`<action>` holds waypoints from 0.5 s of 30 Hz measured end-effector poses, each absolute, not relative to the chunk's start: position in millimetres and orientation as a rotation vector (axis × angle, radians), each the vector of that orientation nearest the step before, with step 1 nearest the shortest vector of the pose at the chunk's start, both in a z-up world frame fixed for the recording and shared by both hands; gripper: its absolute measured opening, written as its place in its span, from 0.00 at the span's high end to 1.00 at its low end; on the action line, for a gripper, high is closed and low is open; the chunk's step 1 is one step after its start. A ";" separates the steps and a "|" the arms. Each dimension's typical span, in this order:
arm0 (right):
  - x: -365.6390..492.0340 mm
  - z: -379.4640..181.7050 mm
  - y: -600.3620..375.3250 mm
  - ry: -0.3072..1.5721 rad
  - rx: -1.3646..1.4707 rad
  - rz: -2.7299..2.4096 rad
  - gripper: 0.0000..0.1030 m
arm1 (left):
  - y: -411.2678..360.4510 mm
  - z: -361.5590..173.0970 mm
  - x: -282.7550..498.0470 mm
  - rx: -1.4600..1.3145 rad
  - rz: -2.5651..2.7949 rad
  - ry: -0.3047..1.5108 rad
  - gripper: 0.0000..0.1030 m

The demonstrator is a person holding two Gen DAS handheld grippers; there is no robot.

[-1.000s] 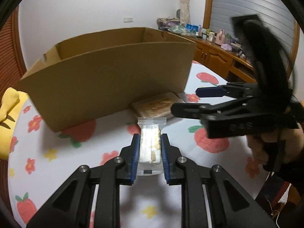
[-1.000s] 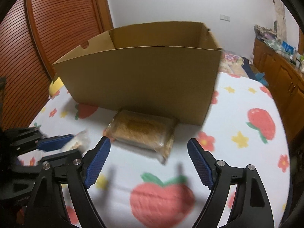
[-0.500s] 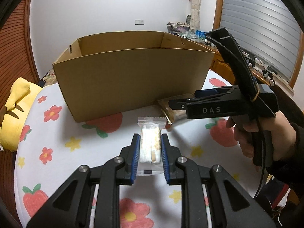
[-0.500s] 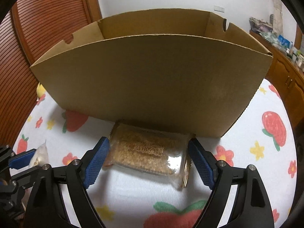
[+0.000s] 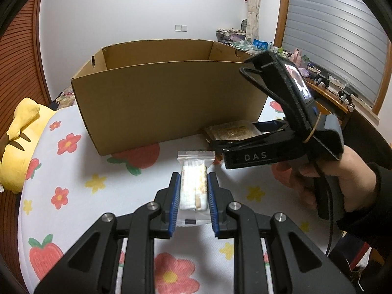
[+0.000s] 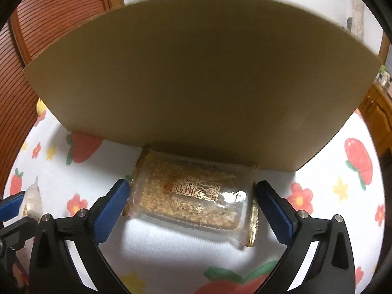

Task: Organize snacks
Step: 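Lower the right tool onto the clear sesame candy tray and close it while the left tool holds the bar, then carry the bar and sesame tray over the box and open both tools to drop them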

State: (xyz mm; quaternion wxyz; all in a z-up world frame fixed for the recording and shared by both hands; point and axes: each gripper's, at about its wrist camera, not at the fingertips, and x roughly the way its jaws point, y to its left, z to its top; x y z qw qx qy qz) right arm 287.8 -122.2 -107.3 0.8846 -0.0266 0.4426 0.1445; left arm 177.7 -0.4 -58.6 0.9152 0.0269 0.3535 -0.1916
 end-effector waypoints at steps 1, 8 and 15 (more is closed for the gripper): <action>286.9 -107.0 -122.1 0.912 -0.055 0.300 0.00 | -0.6 -58.7 177.5 0.055 -0.394 0.729 0.81; 278.5 -106.3 -122.5 0.885 -0.085 0.315 0.11 | 1.3 -59.7 176.4 0.046 -0.387 0.727 0.81; 266.8 -104.6 -128.6 0.875 -0.083 0.344 0.18 | 3.1 -56.8 174.6 0.039 -0.381 0.715 0.81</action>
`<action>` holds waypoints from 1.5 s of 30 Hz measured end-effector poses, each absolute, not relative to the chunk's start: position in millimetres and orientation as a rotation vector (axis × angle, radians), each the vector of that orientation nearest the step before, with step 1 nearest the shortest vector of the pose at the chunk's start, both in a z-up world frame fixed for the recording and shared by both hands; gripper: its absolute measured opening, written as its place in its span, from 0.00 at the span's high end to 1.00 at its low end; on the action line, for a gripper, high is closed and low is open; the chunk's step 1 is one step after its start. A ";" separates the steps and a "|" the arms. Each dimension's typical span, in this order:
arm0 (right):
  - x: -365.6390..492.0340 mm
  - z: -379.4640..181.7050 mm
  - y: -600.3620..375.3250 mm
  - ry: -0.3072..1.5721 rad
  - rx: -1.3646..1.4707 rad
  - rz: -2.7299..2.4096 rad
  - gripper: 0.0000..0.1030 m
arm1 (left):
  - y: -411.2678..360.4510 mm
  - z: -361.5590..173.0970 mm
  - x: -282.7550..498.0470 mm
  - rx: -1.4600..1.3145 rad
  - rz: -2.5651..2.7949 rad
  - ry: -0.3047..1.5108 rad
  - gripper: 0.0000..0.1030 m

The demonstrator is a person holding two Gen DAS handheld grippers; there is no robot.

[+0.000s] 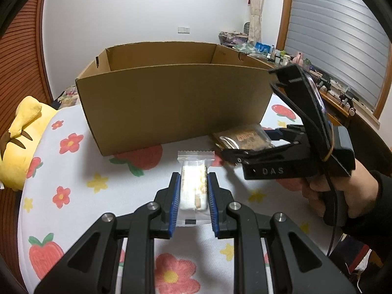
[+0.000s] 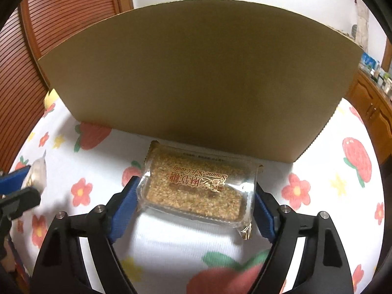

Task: Organize snacks
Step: 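Carry the bar and sesame tray over the box and open both tools to drop them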

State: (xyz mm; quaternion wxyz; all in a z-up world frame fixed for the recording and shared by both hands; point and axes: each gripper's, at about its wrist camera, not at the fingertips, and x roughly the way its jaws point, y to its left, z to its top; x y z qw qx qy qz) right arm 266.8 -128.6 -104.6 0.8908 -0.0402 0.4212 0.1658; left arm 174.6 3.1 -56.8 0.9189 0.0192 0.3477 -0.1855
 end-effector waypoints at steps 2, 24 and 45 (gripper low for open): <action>265.3 -104.8 -123.6 0.875 -0.071 0.353 0.18 | 3.7 -54.7 173.6 0.040 -0.382 0.709 0.81; 206.5 -2.1 -148.6 0.638 -0.030 0.460 0.18 | 6.9 15.4 183.9 0.051 -0.370 0.568 0.81; 274.2 34.8 -130.9 0.580 -0.072 0.497 0.17 | -1.2 39.8 279.3 0.082 -0.347 0.589 0.81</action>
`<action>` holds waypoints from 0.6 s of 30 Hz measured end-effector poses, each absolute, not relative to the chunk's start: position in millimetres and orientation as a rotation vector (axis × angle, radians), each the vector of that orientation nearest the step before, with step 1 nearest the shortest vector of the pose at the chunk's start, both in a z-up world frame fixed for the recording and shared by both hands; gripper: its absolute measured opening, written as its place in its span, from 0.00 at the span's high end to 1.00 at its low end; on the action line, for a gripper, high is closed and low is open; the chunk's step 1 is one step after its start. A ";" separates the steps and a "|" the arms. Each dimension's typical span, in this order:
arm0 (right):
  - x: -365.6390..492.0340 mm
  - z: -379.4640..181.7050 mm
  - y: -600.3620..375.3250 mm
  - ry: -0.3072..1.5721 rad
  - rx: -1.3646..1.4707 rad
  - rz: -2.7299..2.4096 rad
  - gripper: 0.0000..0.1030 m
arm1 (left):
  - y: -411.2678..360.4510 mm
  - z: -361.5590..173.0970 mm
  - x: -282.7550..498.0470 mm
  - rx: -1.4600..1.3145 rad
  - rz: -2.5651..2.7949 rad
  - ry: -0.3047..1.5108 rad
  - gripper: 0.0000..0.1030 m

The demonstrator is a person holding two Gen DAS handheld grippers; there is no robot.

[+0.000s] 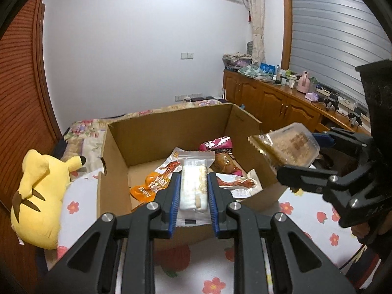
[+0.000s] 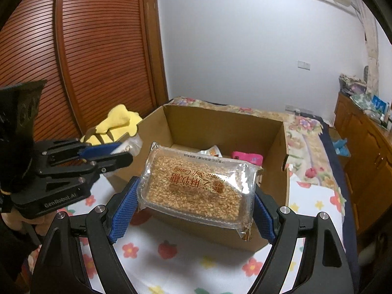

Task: Organize snacks
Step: 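Carry the bar and sesame tray over the box and open both tools to drop them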

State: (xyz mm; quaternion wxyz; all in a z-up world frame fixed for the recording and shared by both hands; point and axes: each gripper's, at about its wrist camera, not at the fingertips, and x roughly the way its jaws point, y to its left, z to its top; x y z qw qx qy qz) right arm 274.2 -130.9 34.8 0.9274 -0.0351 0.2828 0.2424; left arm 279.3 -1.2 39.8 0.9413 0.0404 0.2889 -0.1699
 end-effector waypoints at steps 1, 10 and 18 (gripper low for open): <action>277.7 34.4 -130.5 0.582 -0.074 0.496 0.17 | -0.4 36.6 283.9 0.079 -0.344 0.596 0.80; 311.9 23.2 -123.8 0.619 -0.087 0.491 0.17 | 2.4 24.2 300.4 0.068 -0.344 0.621 0.74; 346.7 13.5 -117.4 0.664 -0.098 0.456 0.17 | 12.7 28.5 303.8 0.065 -0.317 0.595 0.57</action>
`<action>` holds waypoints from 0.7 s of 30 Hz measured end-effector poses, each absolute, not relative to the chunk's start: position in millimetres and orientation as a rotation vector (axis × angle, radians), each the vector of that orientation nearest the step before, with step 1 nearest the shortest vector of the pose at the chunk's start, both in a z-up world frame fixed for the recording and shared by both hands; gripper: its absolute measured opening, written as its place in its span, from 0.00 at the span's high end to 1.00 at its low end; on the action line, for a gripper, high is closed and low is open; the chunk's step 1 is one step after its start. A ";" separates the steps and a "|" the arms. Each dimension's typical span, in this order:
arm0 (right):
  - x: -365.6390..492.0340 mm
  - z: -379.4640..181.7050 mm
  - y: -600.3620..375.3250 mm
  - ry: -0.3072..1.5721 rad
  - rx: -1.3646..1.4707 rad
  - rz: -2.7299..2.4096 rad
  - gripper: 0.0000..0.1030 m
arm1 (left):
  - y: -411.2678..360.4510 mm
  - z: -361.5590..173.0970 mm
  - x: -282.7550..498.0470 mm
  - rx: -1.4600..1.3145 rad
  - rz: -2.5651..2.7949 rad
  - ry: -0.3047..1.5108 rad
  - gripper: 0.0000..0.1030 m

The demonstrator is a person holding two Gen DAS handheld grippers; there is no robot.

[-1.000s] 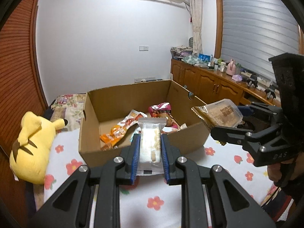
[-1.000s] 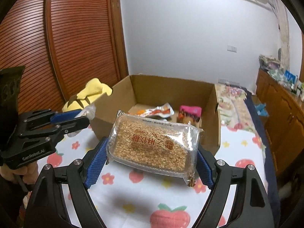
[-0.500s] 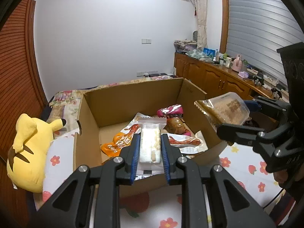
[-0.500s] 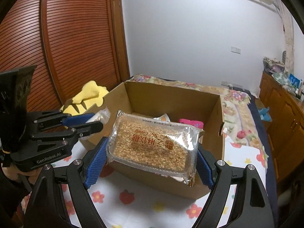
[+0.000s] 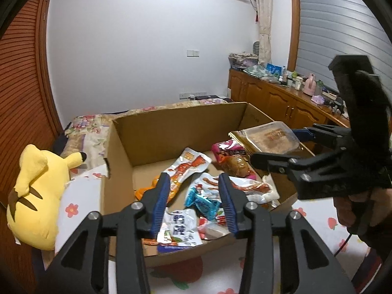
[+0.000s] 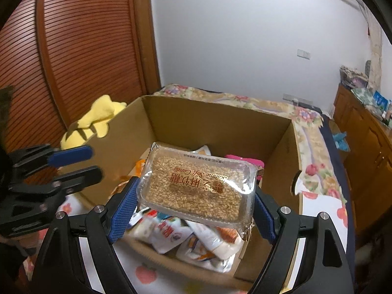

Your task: Organize snacks

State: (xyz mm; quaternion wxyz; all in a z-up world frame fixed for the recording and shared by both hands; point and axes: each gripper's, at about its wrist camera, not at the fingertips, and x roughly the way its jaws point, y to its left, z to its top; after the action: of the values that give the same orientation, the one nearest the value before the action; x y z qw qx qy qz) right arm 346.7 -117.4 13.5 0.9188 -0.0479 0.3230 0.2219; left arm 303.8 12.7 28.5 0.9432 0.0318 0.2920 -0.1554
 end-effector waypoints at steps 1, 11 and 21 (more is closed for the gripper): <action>350.1 12.3 -116.9 0.667 -0.098 0.450 0.16 | 13.7 28.5 303.4 0.076 -0.301 0.588 0.56; 367.2 5.4 -118.3 0.682 -0.083 0.383 0.13 | 31.3 22.8 309.8 0.054 -0.262 0.581 0.53; 357.2 2.8 -119.1 0.667 -0.078 0.386 0.13 | 31.8 20.8 301.3 0.051 -0.245 0.573 0.52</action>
State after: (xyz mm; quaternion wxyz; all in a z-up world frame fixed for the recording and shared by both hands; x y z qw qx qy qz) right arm 357.2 -119.1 2.8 0.9258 -0.0378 0.3254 0.1883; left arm 301.3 31.8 20.8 0.9516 0.0249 0.2818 -0.1203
